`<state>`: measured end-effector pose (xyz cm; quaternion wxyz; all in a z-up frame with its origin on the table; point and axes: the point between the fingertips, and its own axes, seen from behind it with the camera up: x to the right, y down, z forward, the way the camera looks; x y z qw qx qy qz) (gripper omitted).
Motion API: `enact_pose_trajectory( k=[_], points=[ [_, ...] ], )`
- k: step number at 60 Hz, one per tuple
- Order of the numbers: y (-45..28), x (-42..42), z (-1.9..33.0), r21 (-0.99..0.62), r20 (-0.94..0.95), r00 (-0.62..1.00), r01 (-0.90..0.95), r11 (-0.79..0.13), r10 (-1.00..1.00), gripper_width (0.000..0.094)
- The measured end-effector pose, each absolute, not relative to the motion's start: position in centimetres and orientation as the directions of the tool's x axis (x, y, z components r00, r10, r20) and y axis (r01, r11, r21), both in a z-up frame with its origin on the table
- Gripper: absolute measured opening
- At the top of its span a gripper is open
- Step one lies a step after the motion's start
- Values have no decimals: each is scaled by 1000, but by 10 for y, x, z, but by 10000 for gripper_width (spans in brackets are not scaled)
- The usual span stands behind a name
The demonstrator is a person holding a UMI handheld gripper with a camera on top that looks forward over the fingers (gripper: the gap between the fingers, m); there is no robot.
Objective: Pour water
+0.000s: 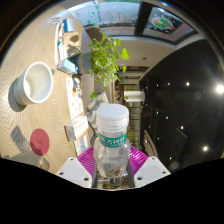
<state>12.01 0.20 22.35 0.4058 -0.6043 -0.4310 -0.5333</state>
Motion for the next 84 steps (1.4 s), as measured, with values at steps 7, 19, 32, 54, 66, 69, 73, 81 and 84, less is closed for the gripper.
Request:
enact_pose_trajectory(
  k=[7, 19, 32, 54, 66, 69, 73, 81, 84],
  points=[
    [19, 75, 197, 229, 969, -199, 948, -222, 146, 417],
    [30, 38, 168, 536, 838, -511, 836, -119, 191, 416],
    [25, 43, 173, 443, 885, -411, 887, -131, 217, 416],
    [-16, 83, 206, -576, 745, 647, 748, -331, 165, 425],
    [-10, 91, 146, -825, 356, 918, 396, -403, 173, 424],
    [-8, 93, 127, -840, 286, 941, 337, -426, 180, 423],
    [-4, 91, 103, -850, 198, 964, 259, -458, 177, 427],
    [0, 94, 64, -852, 103, 978, 181, -492, 181, 425],
    [2, 91, 52, -851, 59, 980, 148, -504, 189, 426]
  ],
)
